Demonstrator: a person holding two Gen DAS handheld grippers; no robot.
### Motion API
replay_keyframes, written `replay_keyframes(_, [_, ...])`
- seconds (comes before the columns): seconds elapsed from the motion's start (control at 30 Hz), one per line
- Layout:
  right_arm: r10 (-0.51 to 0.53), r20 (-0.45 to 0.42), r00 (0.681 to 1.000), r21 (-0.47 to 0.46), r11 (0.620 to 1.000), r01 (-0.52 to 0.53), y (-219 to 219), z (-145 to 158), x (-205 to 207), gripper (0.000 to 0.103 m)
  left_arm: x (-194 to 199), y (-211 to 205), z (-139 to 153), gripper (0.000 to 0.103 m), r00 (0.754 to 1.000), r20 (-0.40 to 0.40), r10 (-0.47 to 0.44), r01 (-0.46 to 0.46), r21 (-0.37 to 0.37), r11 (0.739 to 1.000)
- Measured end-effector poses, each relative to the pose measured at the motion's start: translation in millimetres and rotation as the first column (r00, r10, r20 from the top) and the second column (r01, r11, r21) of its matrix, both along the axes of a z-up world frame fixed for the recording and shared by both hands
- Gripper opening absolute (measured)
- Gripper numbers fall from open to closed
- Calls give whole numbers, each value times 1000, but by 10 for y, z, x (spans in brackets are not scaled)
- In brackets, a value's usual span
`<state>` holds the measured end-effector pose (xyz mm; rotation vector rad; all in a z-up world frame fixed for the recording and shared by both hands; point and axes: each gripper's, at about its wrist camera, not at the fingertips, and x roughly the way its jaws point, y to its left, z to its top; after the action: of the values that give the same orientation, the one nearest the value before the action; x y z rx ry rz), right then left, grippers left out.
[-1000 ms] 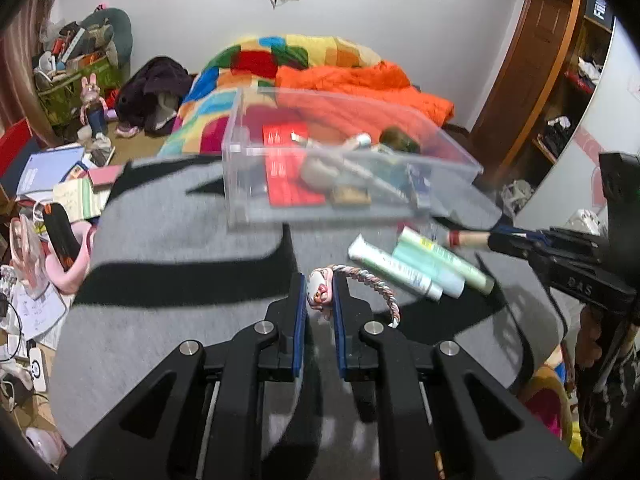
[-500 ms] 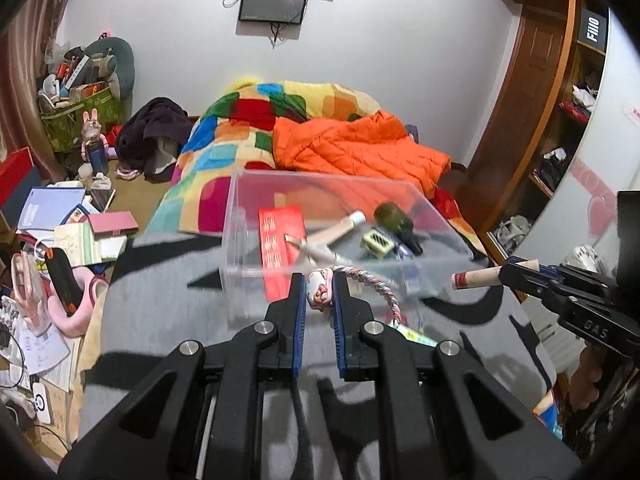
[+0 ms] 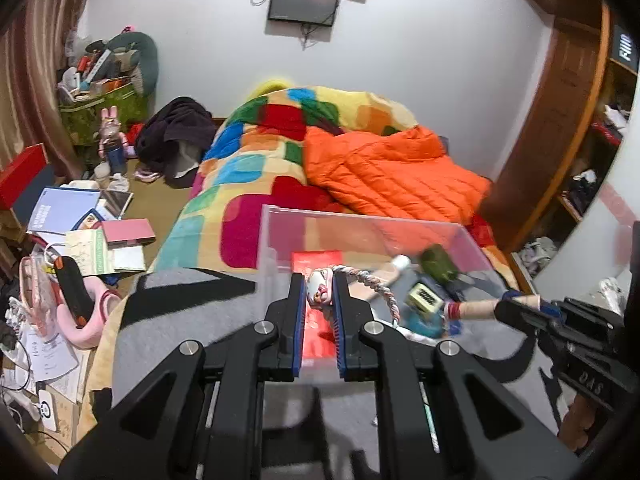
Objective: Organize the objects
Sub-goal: 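Drop the bracelet into the box with the left gripper while the right drops the beige tube in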
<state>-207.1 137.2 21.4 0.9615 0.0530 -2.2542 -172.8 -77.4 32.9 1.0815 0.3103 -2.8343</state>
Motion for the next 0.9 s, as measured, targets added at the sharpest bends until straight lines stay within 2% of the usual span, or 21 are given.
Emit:
replay_keyframes(0.2, [12, 74, 997, 21, 1000, -13, -103, -230, -210, 14, -213, -92, -232, 12, 998, 57, 22, -22, -6, 1000])
replay_keyframes(0.4, [16, 114, 993, 53, 998, -22, -63, -371, -284, 16, -264, -46, -429, 12, 993, 115, -5, 6, -12, 1000])
replay_keyframes(0.5, [6, 112, 994, 67, 998, -13, -22, -341, -304, 25, -201, 13, -405, 13, 994, 107, -20, 23, -21, 1000])
replay_keyframes(0.7, [-10, 82, 997, 73, 997, 4, 84, -236, -226, 26, -11, 135, -260, 13, 996, 69, -48, 51, -32, 998])
replay_keyframes(0.73, [-11, 73, 997, 74, 997, 5, 107, -212, -192, 26, 25, 165, -248, 15, 996, 66, -54, 56, -32, 998])
replay_keyframes(0.83, [-4, 46, 999, 84, 997, 1, 172, -155, -64, 26, 137, 300, -263, 34, 995, 66, -78, 80, -31, 996])
replay_keyframes(0.9, [-4, 20, 1000, 100, 995, 2, 222, -136, 36, 26, 225, 420, -325, 40, 992, 76, -99, 102, -36, 994])
